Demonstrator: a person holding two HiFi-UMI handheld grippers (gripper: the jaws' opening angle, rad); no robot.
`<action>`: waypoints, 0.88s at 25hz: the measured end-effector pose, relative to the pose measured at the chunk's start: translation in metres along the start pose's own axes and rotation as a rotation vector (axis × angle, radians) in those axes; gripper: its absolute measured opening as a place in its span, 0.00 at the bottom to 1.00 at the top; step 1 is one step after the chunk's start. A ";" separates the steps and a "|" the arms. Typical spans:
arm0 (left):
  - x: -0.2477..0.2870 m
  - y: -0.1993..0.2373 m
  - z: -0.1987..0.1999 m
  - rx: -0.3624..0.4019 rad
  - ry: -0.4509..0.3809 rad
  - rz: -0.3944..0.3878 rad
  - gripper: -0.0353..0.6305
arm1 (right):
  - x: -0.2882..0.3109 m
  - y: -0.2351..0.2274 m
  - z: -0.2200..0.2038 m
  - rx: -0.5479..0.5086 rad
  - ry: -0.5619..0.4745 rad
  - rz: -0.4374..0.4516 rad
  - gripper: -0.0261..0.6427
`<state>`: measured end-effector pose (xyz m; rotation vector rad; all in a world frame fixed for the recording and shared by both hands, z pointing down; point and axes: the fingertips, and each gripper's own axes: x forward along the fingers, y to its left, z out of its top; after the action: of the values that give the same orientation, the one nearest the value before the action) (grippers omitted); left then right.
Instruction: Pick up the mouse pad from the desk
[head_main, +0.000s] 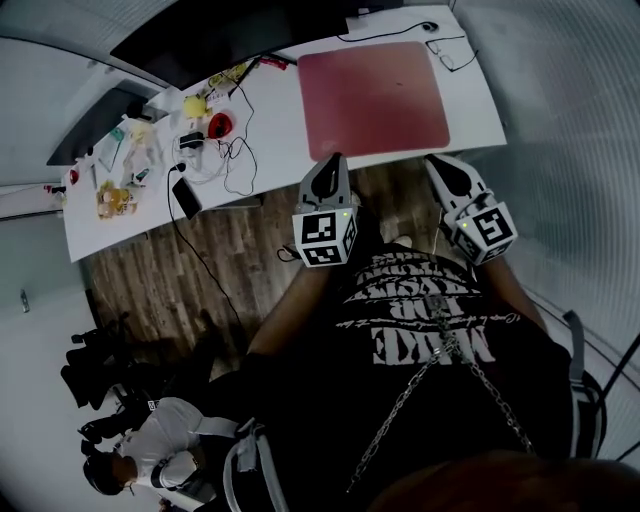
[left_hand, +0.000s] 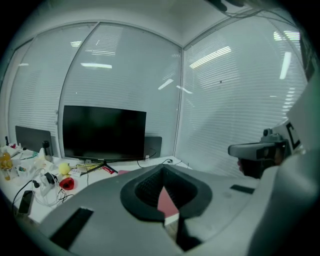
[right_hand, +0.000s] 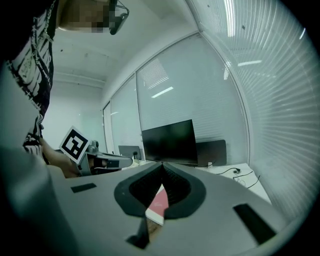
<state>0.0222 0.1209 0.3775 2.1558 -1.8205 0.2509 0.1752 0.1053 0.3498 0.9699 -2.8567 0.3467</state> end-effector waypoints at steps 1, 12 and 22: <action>0.006 0.006 -0.002 -0.007 0.008 0.000 0.06 | 0.007 -0.003 -0.002 0.001 0.007 -0.001 0.04; 0.119 0.120 0.003 -0.099 0.050 -0.012 0.06 | 0.121 -0.063 0.001 -0.009 0.085 -0.081 0.04; 0.207 0.198 -0.076 -0.187 0.227 -0.040 0.06 | 0.227 -0.107 -0.041 -0.008 0.237 -0.150 0.04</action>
<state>-0.1303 -0.0743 0.5401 1.9475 -1.6066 0.2908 0.0623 -0.1004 0.4474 1.0570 -2.5551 0.4054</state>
